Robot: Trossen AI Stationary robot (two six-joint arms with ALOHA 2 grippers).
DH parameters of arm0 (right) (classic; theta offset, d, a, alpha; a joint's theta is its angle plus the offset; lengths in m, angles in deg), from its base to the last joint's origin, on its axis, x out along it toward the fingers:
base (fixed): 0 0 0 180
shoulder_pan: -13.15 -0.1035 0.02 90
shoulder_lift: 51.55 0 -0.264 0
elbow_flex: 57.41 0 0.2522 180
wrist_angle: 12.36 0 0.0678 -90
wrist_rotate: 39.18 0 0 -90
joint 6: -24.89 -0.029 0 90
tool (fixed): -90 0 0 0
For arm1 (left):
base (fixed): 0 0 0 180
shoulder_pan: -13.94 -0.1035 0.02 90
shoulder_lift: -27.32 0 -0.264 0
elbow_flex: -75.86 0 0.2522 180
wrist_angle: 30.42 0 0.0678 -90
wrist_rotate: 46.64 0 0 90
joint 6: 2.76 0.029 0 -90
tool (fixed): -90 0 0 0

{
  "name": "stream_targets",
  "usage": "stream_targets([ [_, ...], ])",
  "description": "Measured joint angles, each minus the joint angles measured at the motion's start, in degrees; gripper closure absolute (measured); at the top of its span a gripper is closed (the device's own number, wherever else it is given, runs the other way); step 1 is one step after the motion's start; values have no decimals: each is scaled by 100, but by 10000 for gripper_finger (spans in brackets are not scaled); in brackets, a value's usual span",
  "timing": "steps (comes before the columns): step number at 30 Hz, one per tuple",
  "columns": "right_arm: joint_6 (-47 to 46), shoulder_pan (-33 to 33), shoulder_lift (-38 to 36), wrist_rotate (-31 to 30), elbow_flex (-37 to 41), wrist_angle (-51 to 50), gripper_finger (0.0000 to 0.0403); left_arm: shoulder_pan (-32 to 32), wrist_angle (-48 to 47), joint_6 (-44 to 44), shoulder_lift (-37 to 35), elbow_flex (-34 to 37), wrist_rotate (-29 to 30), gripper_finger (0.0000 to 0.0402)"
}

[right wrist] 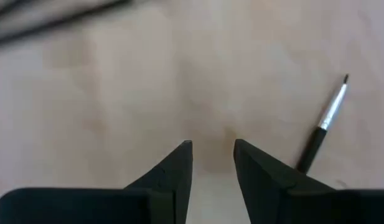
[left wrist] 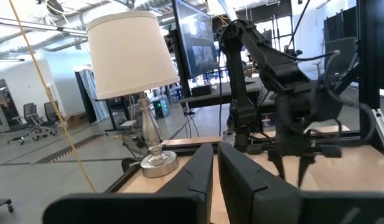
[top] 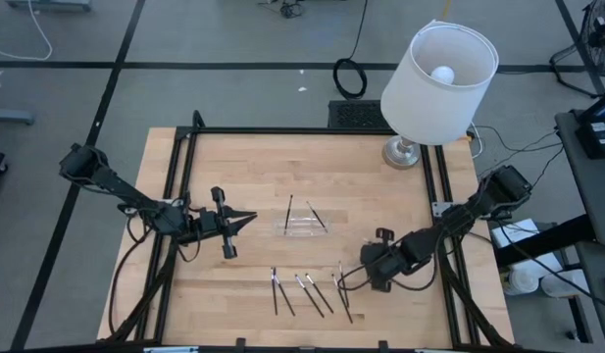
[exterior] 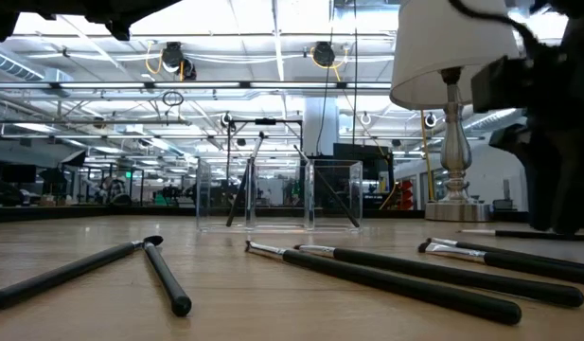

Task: Put items in baskets/containers
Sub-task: Put the liner brush in the transparent organizer

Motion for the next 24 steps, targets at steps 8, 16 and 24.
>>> stream_targets([
  [8, -431, 79, -373, -1679, -37, -1241, 292, 1, 0, -9, -1, 0, 2, 366],
  [16, -1967, 612, -696, -2109, 225, -2811, 331, -53, -3, -31, -1, 0, 1, 366],
  [24, -1456, 1366, -674, -1716, 1228, -1850, 399, -53, -4, -59, 0, 0, 0, 366],
])
